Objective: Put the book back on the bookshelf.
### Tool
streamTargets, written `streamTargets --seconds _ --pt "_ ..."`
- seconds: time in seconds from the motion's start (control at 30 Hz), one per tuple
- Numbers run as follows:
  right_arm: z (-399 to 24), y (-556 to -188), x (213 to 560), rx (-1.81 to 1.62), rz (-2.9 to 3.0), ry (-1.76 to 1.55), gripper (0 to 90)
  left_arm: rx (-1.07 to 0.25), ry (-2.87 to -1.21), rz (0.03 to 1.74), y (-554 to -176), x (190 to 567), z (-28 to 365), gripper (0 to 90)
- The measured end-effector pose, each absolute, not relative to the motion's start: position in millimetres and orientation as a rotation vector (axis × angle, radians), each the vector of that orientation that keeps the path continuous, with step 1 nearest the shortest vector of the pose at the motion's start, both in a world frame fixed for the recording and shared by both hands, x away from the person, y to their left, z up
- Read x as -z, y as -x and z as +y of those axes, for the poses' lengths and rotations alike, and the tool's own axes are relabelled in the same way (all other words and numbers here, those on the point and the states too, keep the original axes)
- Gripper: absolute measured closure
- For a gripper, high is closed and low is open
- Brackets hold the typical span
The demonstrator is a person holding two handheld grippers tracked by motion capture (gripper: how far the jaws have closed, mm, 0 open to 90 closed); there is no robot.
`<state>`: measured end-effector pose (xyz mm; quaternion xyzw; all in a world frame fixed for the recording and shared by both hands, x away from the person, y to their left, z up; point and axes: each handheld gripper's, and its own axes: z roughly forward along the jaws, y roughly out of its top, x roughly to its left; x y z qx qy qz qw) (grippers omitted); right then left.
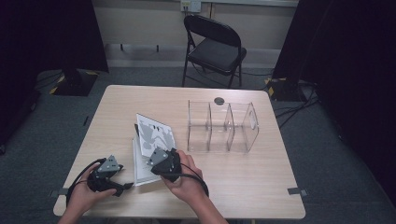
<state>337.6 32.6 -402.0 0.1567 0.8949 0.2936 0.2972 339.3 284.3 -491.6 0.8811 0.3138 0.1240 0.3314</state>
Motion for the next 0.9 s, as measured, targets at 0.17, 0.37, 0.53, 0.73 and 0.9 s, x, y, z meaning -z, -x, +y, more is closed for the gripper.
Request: streamTargets --seconds 0.17,0.37,0.53,0.73,0.9 --pt "32 -338 396 -0.768 2.394 -0.413 63.1 -0.340 -2.305 0.847 -342 491 279 15.8" --pt "32 -336 392 -0.772 2.406 -0.435 63.2 -0.354 -2.275 0.856 -344 493 275 15.7" --pt "33 -335 386 -0.769 2.414 -0.415 63.5 -0.360 -2.263 0.845 -346 494 269 15.5" --pt "36 -333 382 -0.765 2.424 -0.415 63.5 -0.377 -2.258 0.843 -345 494 261 16.0" --pt "37 -332 380 -0.762 2.432 -0.408 63.5 -0.389 -2.246 0.853 -345 494 259 16.0"
